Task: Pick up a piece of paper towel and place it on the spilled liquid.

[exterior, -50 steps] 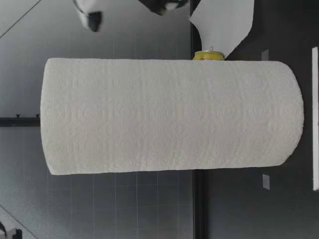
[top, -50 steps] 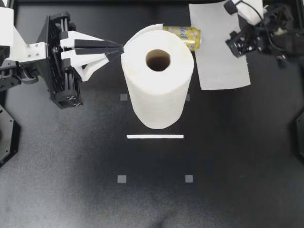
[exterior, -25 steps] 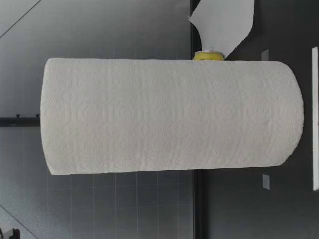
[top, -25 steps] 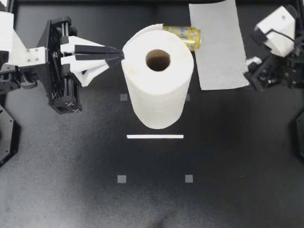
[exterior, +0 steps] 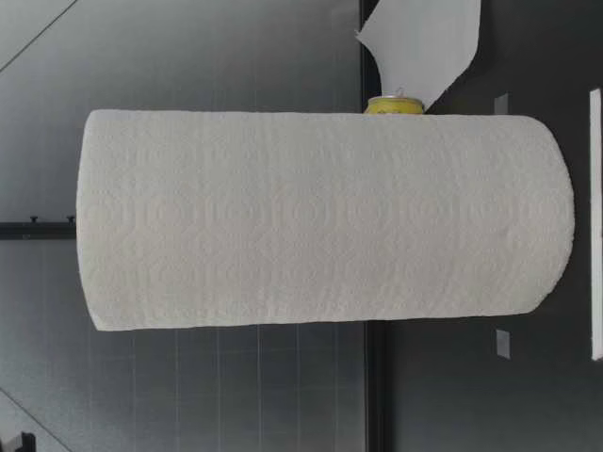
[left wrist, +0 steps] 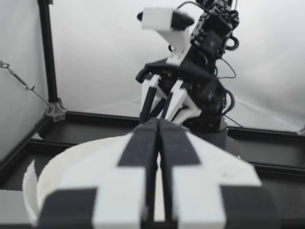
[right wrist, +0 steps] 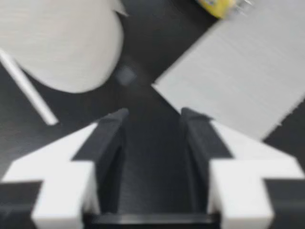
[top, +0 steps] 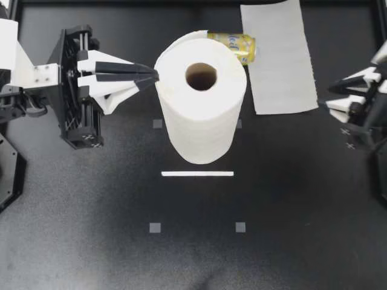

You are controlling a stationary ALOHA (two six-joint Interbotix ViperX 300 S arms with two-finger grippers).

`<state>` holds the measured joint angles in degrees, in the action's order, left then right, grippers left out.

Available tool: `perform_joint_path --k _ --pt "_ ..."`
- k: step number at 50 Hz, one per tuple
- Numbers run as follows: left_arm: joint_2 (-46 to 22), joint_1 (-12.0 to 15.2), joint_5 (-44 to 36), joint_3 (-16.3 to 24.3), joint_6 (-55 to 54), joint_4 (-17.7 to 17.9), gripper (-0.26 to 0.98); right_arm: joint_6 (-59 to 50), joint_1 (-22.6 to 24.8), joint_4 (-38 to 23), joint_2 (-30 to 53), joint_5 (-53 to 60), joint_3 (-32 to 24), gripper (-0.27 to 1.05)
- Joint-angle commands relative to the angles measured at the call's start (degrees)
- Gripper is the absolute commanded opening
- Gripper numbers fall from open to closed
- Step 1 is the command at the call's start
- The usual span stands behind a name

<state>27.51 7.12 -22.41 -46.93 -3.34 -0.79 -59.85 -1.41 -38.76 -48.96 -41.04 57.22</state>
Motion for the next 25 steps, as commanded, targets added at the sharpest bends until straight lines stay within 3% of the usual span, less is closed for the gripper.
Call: perform_joint_path --k 1,10,25 --pt "0.8 -0.6 0.2 1.2 0.1 -0.1 0.10 0.2 1.1 -0.1 -3.5 3.8 0.3 0.42" --pt "0.8 -1.2 1.1 1.3 0.1 -0.1 0.10 0.2 1.5 -1.7 -8.4 18.3 1.8 0.35" --pt "1.3 -2.7 9.7 3.5 0.6 -0.3 0.10 0.2 1.5 -8.3 -7.6 35.9 1.8 0.32"
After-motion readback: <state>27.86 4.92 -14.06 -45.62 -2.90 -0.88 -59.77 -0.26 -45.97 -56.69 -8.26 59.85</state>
